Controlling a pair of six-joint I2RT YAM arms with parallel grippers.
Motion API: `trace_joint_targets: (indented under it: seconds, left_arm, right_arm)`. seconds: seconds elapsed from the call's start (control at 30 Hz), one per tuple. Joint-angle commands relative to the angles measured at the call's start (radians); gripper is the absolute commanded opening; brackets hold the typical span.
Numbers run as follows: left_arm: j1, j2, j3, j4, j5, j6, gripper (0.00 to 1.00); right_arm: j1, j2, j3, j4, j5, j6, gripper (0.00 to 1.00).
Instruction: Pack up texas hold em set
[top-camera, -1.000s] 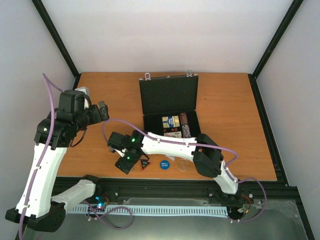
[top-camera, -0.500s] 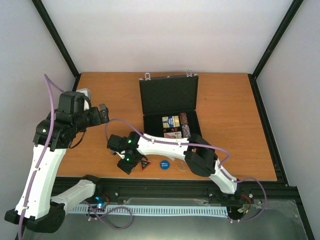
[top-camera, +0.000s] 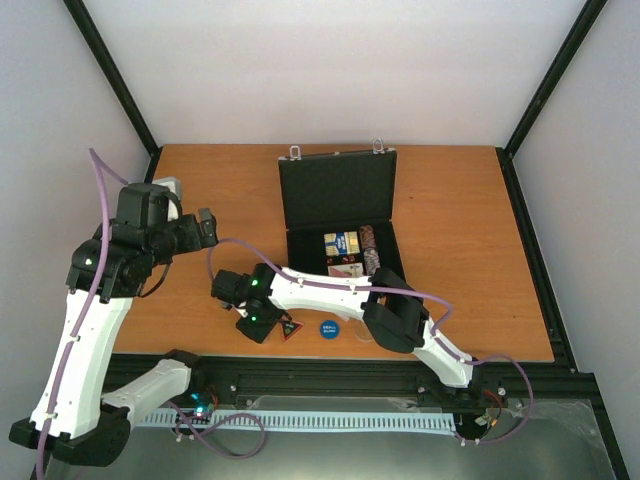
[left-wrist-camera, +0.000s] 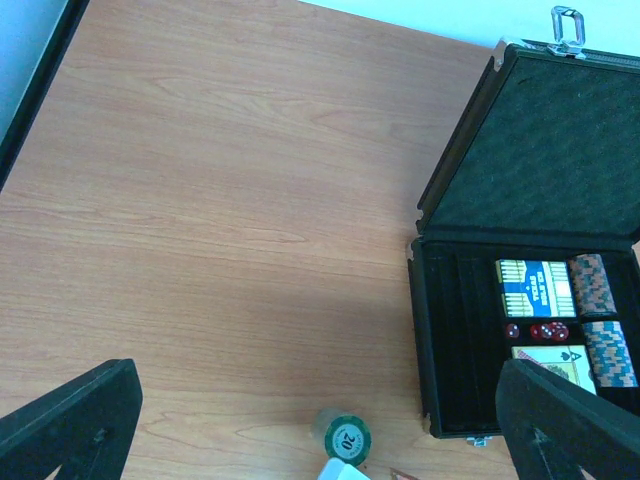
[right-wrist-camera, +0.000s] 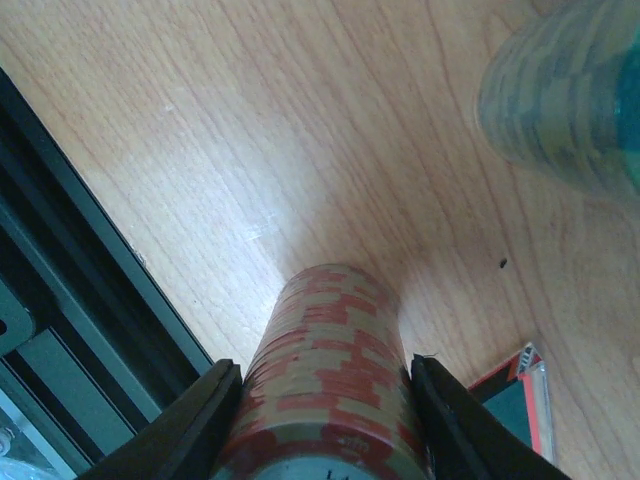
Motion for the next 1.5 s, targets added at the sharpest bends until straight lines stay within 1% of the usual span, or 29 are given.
trace_joint_targets:
  seconds: [0.0, 0.13, 0.23, 0.37, 0.5, 0.67, 0.77, 0.9, 1.13, 1.3, 1.47]
  left_arm:
    - [0.003, -0.006, 0.005, 0.0, 0.001, 0.007, 1.0]
    - [0.003, -0.002, 0.01, 0.005, -0.001, 0.0, 1.0]
    - [0.003, -0.002, 0.009, 0.009, -0.01, -0.004, 1.0]
    - [0.003, -0.004, 0.004, 0.015, -0.013, -0.013, 1.0]
    - [0.003, -0.016, -0.023, 0.038, -0.02, -0.024, 1.0]
    - [0.003, -0.023, -0.053, 0.064, -0.012, -0.041, 1.0]
    - [0.003, -0.018, -0.055, 0.066, -0.005, -0.042, 1.0]
    - [0.003, -0.011, -0.058, 0.074, -0.007, -0.041, 1.0]
    - [0.003, -0.012, -0.091, 0.085, -0.002, -0.038, 1.0]
    - [0.003, -0.006, -0.118, 0.093, -0.003, -0.027, 1.0]
    - [0.003, 0.025, -0.11, 0.096, 0.018, -0.012, 1.0]
  right_arm:
    - [-0.001, -0.047, -0.006, -0.041, 0.036, -0.008, 0.21]
    - [-0.014, -0.118, -0.023, -0.064, 0.053, -0.005, 0.17]
    - [-0.031, -0.185, -0.059, -0.066, 0.059, 0.001, 0.16]
    - [-0.069, -0.281, -0.13, -0.05, 0.15, 0.006, 0.16]
    - [-0.165, -0.383, -0.263, 0.061, 0.266, 0.01, 0.13]
    - [-0.338, -0.456, -0.427, 0.299, 0.281, -0.022, 0.12]
    - [-0.413, -0.435, -0.428, 0.392, 0.278, -0.063, 0.12]
    - [-0.455, -0.37, -0.384, 0.459, 0.288, -0.122, 0.11]
    - [-0.489, -0.296, -0.336, 0.489, 0.305, -0.151, 0.11]
    - [-0.494, -0.277, -0.356, 0.537, 0.329, -0.148, 0.1]
    - [-0.494, -0.243, -0.371, 0.59, 0.329, -0.12, 0.1]
